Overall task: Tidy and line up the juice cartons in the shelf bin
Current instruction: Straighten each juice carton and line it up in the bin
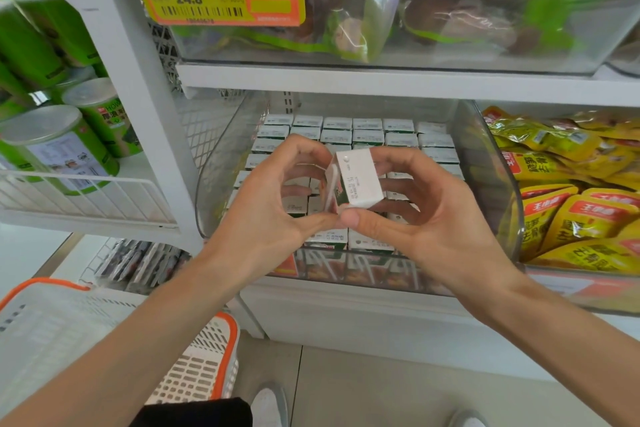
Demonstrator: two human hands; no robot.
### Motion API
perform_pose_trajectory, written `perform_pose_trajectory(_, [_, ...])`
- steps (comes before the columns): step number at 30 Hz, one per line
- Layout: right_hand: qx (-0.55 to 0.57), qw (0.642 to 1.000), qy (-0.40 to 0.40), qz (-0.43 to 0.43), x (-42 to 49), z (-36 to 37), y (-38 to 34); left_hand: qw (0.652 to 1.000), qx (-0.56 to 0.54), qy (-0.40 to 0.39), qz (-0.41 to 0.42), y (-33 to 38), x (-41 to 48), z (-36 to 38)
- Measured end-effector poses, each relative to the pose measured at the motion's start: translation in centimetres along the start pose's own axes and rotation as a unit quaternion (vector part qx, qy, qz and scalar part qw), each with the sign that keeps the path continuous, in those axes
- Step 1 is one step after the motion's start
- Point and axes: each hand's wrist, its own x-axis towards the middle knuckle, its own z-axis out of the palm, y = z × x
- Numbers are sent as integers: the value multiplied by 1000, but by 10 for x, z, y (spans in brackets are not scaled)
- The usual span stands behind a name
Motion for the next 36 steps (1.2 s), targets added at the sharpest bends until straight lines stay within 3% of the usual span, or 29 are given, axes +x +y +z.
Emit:
perform_pose_trajectory(8, [-57,997,-15,-59,-1,5,-1,1000,5,1,13,-4,1,3])
perform_pose_trajectory(16, [-105,992,-22,-62,-3,9,2,999,17,14,31,-1,0,4])
perform_pose_trajectory(20, [38,999,20,18,1,7,-6,999,22,19,22,0,0,5])
perform_pose_trajectory(26, [173,969,81,157,5,1,-6,996,67,-46,25,-1,-2,6])
perform_pose_trajectory(29, [225,951,88,191,8,-2,-5,997,63,-22,30,-1,-1,7])
perform_pose_trajectory(31, [221,948,97,206,10,-3,-2,998,49,2,35,-1,-1,7])
perform_pose_trajectory(36, [65,973,93,203,10,-3,7,997,14,52,62,2,0,6])
